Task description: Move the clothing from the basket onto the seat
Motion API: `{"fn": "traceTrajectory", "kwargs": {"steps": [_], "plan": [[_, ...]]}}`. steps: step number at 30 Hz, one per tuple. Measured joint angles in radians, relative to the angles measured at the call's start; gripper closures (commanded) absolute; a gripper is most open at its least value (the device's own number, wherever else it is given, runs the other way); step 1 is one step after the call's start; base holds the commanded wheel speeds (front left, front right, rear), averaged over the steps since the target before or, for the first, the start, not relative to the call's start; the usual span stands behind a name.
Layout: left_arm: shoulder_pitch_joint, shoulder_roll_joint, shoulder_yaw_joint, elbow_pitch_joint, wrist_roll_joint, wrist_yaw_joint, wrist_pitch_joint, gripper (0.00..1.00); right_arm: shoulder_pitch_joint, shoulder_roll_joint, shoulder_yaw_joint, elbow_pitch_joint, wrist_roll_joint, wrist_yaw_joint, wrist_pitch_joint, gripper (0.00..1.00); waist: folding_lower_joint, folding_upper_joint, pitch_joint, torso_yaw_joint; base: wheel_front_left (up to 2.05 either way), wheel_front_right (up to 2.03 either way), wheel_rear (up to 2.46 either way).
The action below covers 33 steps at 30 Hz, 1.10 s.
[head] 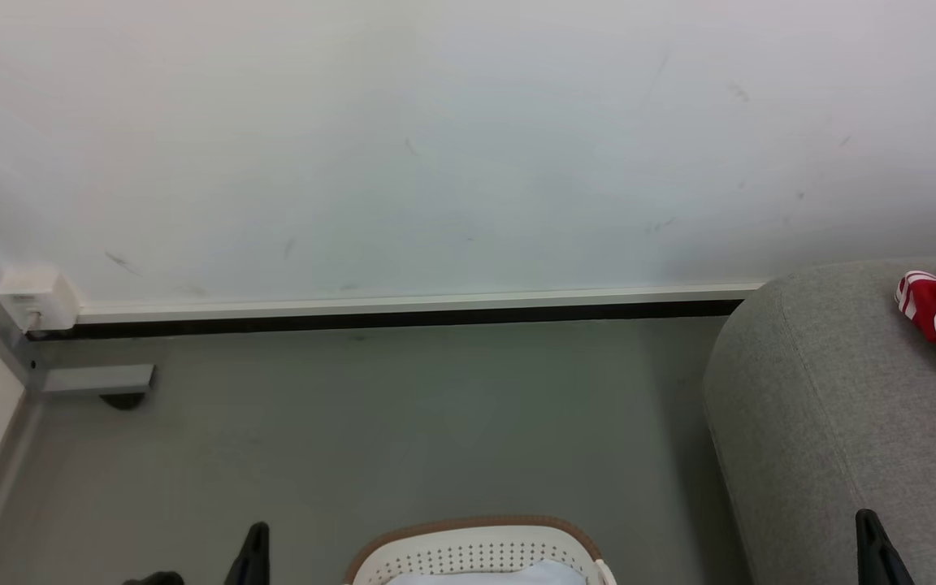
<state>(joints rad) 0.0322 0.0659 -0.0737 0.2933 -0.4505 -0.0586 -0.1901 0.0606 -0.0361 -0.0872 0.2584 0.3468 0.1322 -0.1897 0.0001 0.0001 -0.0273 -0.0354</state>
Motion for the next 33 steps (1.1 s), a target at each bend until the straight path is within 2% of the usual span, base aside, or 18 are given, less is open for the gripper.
{"fn": "traceTrajectory", "kwargs": {"steps": [16, 33], "plan": [[-0.029, -0.003, 0.038, -0.01, -0.253, -0.013, 0.067, 1.0, -0.039, -0.001, -0.004, -0.004, 0.276, 0.0, 0.066, 1.0, 0.0, 0.0, 0.004, 0.005, 0.0, 0.0, 0.0], [-0.055, -0.008, 0.074, -0.017, -0.471, -0.028, 0.123, 1.0, -0.067, -0.002, -0.009, -0.004, 0.52, 0.0, 0.123, 1.0, 0.0, 0.0, 0.009, 0.011, 0.0, 0.0, 0.0]]}}
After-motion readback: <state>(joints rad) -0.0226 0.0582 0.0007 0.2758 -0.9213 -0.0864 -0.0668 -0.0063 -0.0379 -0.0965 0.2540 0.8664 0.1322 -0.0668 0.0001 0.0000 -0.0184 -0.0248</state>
